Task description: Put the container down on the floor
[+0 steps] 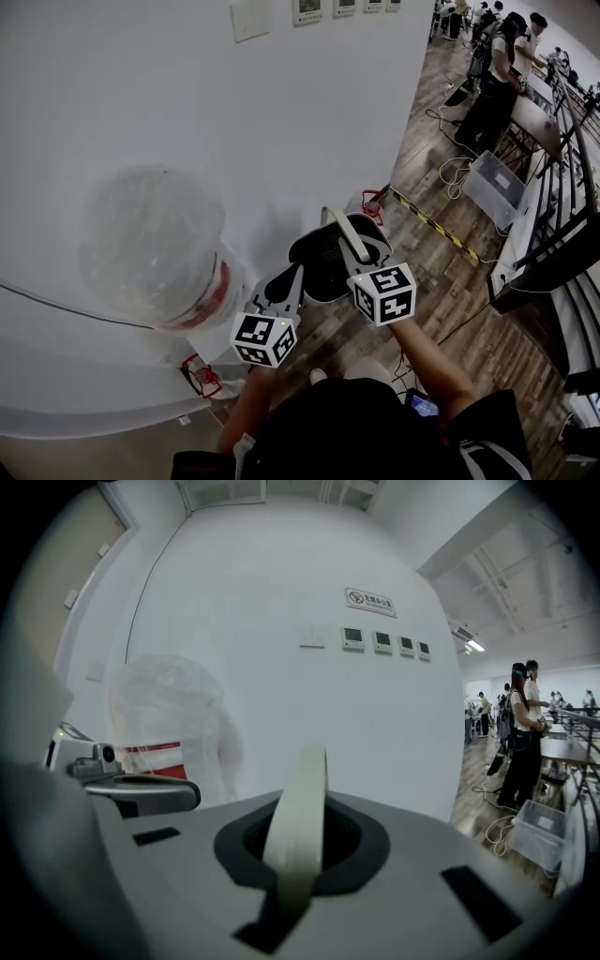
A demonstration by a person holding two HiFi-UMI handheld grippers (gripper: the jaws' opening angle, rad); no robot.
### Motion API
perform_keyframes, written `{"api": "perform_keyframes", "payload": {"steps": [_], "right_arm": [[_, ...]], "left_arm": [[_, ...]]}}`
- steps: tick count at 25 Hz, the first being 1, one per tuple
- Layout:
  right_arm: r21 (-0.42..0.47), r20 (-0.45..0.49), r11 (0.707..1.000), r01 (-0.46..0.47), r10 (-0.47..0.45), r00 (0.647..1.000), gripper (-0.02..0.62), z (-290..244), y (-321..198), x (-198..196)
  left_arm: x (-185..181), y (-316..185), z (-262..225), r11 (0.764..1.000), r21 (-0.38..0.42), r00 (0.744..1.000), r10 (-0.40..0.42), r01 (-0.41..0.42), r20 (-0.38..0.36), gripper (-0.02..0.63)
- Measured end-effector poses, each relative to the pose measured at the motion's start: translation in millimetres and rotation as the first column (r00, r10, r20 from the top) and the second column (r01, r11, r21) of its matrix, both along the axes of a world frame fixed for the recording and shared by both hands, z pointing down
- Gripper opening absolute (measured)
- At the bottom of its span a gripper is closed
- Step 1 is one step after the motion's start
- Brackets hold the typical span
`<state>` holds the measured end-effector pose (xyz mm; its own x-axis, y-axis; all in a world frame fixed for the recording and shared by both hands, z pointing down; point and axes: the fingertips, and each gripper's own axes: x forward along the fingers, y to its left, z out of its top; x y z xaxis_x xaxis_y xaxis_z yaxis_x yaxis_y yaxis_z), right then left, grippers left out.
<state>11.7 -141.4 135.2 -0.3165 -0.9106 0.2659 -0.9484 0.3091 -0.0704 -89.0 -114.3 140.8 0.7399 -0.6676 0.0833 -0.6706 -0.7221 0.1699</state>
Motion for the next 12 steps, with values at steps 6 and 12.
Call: {"api": "perform_keyframes", "payload": {"steps": [6,12], "right_arm": [[-0.009,-0.012,1.0,0.004,-0.004,1.0,0.031,4.1,-6.2,1.4],[-0.016,-0.003,0.999,0.041,-0.041,0.999,0.031,5.8,-18.1,5.5]], "left_arm": [[4.8,-2.9,7.0,1.0,-0.014,1.0,0.015,-0.015,0.004,0.017],[9.5,-15.3,11.4,0.999,-0.039,1.0,-0.031,0.031,0.003,0.017]]}}
